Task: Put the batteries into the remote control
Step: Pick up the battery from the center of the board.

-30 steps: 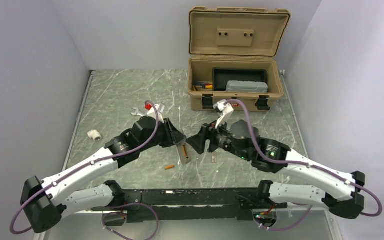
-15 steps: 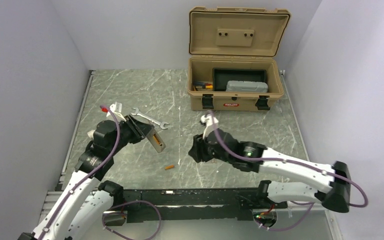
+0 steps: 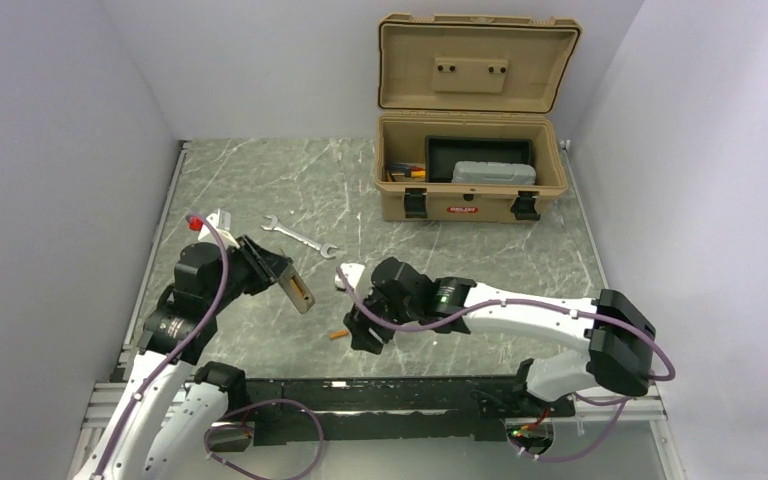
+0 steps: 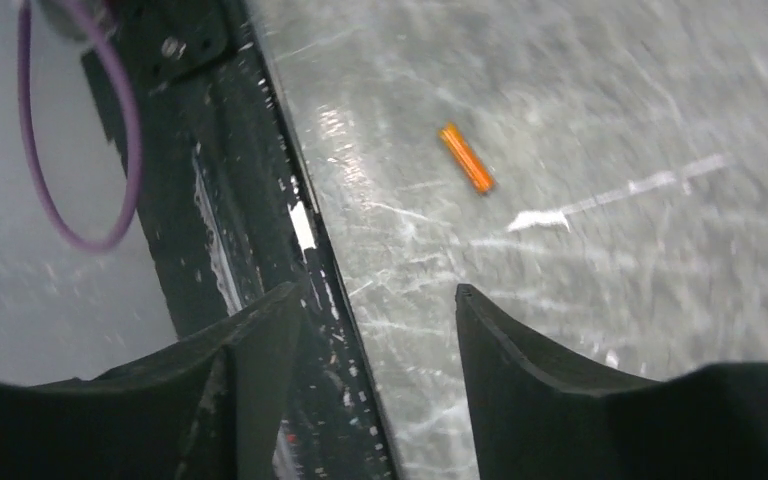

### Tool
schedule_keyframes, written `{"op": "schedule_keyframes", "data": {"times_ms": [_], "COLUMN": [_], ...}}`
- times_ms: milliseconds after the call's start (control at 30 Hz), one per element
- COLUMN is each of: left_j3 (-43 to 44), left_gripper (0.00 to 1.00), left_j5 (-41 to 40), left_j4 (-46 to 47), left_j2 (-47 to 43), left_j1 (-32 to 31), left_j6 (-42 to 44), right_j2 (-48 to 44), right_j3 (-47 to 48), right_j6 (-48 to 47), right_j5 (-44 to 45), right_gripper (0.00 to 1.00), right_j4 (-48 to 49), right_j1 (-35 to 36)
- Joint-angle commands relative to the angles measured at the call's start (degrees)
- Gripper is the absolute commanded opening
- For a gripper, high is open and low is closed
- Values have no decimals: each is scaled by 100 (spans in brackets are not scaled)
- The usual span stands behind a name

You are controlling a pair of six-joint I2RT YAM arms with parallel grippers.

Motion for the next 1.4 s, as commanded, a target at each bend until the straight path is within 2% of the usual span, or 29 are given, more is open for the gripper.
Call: {"op": "schedule_keyframes", "data": {"times_ms": [0,200,433,1033,1367], "left_j3": [341,241,233,-91,-237], "left_gripper": [0,0,0,0,0], "left_j5": [247,540,625,633,551], "left_j4": [-267,-288,-400,-594,-648], "left_j2": [58,-36,-119,-5,27], "left_j1": [172,384,503,990,1113], "left_j6": [277,250,314,330,327], "right_j2": [259,1546,2231,2938,3202], "right_j3": [-37,1219,1584,1489,1420], "right_j6": [-2449,-3646,-4366,-4531,-4535], "right_j5": [-1428,-1568,-1472,-1036,-979], "right_gripper": [64,61,54,42,39], "right_j4": [761,-156,-94,215,248], "right_j1": [15,2,-27,-48,-83]}}
